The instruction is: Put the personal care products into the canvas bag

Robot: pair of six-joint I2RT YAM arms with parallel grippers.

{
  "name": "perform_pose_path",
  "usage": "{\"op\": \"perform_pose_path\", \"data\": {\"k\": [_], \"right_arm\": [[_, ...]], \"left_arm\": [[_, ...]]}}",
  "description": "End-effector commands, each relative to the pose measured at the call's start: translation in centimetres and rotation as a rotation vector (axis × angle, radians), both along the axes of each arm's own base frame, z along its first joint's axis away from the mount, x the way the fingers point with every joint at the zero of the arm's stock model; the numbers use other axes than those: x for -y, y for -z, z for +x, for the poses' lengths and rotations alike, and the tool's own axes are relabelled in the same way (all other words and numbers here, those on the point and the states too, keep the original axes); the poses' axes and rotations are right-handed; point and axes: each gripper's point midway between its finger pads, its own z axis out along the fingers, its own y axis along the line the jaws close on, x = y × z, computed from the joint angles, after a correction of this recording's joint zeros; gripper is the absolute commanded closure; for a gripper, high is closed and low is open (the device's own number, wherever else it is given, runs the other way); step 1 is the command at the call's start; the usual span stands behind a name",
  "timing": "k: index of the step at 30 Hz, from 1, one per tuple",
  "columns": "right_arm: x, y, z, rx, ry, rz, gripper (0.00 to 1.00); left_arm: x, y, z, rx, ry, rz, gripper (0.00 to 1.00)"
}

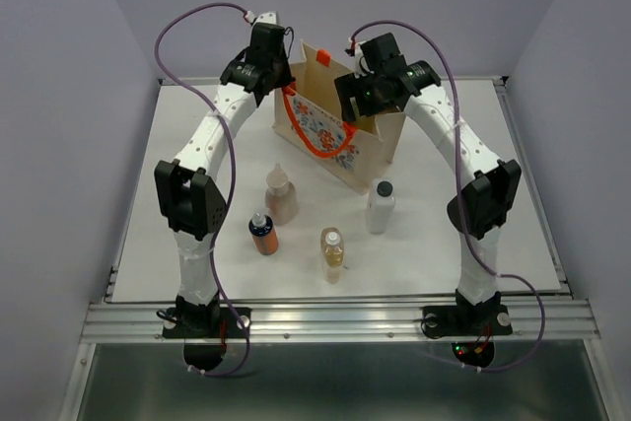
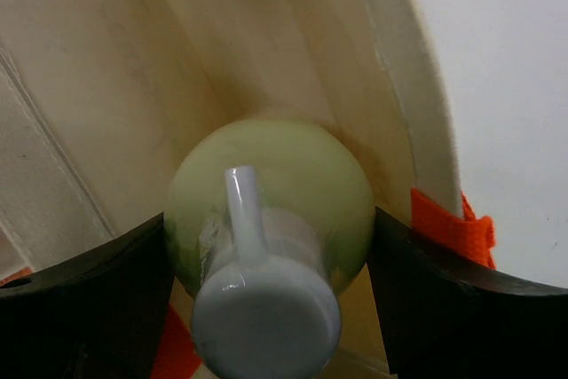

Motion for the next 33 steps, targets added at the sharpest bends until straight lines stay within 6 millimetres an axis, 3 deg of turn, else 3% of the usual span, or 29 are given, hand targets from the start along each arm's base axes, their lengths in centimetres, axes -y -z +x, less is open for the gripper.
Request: {"op": "perform_pose_path", "data": {"k": [1, 7, 10, 15, 17, 19, 22, 23, 25, 26, 27, 31, 33], "right_arm": [[-1.2, -0.8, -0.6, 0.036, -0.139, -0.011, 0.98], [-0.2, 3.3, -1.1, -0.047, -0.217, -0.137, 0.96], [0.6, 6.2, -0.4, -0.091, -0.193, -0.211, 0.96], [1.6, 7.3, -0.1, -0.116, -0.168, -0.219, 0.96], [3.1, 8.2, 0.1, -0.139, -0.135, -0.236, 0.95], [5.9, 8.9, 0.8, -0.145, -0.051, -0.294, 0.95], [8.2, 8.7, 2.1, -0.135, 0.041, -0.337, 0.95], [7.1, 7.1, 2.6, -0.105, 0.021, -0.286, 0.95], [4.4, 5.9, 2.3, -0.113, -0.084, -0.167, 0.95], [3.7, 6.2, 1.9, -0.132, -0.117, -0.140, 0.95], [2.9, 5.2, 2.0, -0.117, -0.141, -0.103, 0.95], [-0.2, 4.8, 0.7, -0.114, -0.255, -0.071, 0.94], [-0.8, 4.9, 0.1, -0.121, -0.290, -0.068, 0.94]], "left_arm": [[-0.8, -3.7, 0.8, 0.093, -0.029, -0.017, 1.00], [-0.5, -3.3, 1.2, 0.084, -0.018, -0.023, 1.00], [-0.7, -3.2, 1.3, 0.082, -0.019, -0.018, 1.00], [-1.5, -3.0, 1.5, 0.081, -0.025, 0.007, 1.00], [-2.3, -3.1, 1.6, 0.084, -0.033, 0.030, 1.00], [-3.0, -3.0, 1.6, 0.088, -0.020, 0.053, 1.00], [-3.6, -3.2, 1.7, 0.096, 0.006, 0.055, 1.00], [-3.5, -3.2, 1.7, 0.099, 0.021, 0.060, 1.00], [-2.7, -3.0, 1.7, 0.098, 0.079, 0.057, 1.00], [-2.3, -3.0, 1.7, 0.096, 0.097, 0.048, 1.00], [-1.9, -2.9, 1.6, 0.096, 0.115, 0.048, 1.00], [-0.6, -2.4, 1.8, 0.088, 0.154, 0.043, 1.00], [-0.4, -2.5, 1.9, 0.088, 0.156, 0.037, 1.00]]}}
